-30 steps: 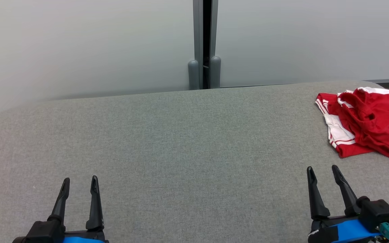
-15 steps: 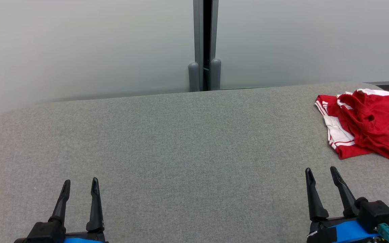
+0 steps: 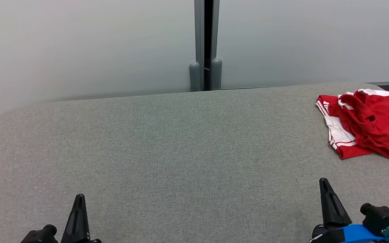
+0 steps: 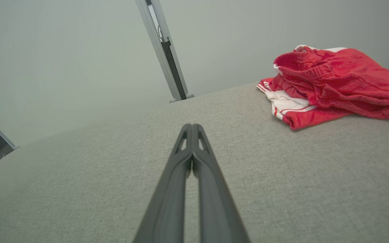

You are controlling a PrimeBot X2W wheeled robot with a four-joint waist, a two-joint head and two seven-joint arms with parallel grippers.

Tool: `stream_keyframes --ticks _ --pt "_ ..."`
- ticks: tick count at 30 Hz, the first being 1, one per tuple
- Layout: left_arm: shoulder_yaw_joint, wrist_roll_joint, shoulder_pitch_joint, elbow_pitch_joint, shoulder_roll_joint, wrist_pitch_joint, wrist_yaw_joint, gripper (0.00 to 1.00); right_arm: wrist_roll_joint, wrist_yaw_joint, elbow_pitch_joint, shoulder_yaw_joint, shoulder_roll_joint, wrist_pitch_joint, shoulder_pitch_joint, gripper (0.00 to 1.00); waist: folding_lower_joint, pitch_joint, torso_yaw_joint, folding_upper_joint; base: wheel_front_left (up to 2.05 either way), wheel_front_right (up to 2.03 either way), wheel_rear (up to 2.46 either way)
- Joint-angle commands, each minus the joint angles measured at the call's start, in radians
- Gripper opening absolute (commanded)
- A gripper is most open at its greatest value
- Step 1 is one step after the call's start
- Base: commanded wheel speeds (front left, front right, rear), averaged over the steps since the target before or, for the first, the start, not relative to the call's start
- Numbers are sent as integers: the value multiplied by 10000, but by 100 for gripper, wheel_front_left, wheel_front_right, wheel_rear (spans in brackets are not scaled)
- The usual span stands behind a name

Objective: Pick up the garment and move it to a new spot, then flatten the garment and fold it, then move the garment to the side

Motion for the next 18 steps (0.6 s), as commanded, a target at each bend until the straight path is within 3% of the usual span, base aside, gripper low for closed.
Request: stream_keyframes --ticks 1,18 --pt "96 -558 -279 -136 55 106 -69 0 565 0 -145 -92 23 124 -221 0 0 2 7 0 0 0 0" --pt "315 -3474 -524 -95 76 807 -330 0 3476 -1 -155 -345 107 855 -457 0 0 18 63 0 0 0 0"
